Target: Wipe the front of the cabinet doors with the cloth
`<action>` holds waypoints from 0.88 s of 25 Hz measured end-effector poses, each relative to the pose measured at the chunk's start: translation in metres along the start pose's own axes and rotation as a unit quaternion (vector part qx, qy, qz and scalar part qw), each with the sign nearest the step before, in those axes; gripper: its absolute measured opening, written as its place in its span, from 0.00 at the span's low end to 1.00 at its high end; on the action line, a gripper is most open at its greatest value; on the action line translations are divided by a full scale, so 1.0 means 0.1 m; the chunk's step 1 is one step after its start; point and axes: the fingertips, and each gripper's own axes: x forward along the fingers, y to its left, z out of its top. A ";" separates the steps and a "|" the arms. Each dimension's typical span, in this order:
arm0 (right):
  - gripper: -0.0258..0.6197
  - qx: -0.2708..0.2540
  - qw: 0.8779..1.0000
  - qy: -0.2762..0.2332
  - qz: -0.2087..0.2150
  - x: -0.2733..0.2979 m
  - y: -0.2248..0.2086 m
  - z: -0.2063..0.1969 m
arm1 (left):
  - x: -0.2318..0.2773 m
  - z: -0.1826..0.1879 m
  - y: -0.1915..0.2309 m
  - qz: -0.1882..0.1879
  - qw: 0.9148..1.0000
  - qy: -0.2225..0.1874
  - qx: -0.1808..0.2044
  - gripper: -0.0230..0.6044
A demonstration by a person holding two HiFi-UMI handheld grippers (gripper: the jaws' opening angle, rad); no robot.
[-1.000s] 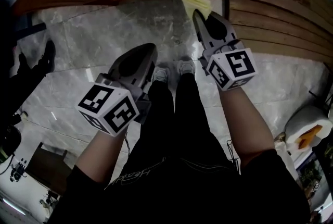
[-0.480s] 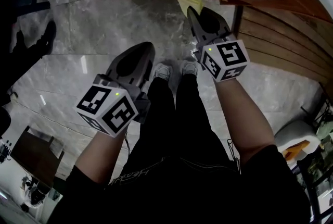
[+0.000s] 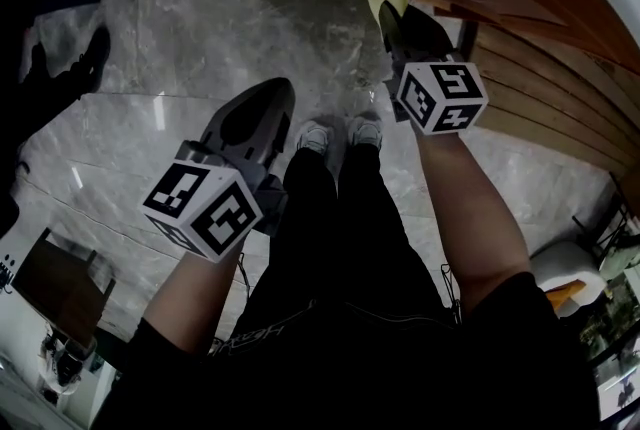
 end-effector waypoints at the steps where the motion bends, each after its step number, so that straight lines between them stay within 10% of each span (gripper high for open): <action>1: 0.10 0.010 1.000 -0.004 -0.005 0.00 -0.05 0.01 | 0.01 0.00 0.00 0.000 1.000 0.000 0.000 0.05; 22: 0.10 0.051 0.995 -0.038 -0.071 -0.50 -0.81 0.03 | 0.55 -0.19 -0.57 -0.040 0.997 0.053 0.033 0.05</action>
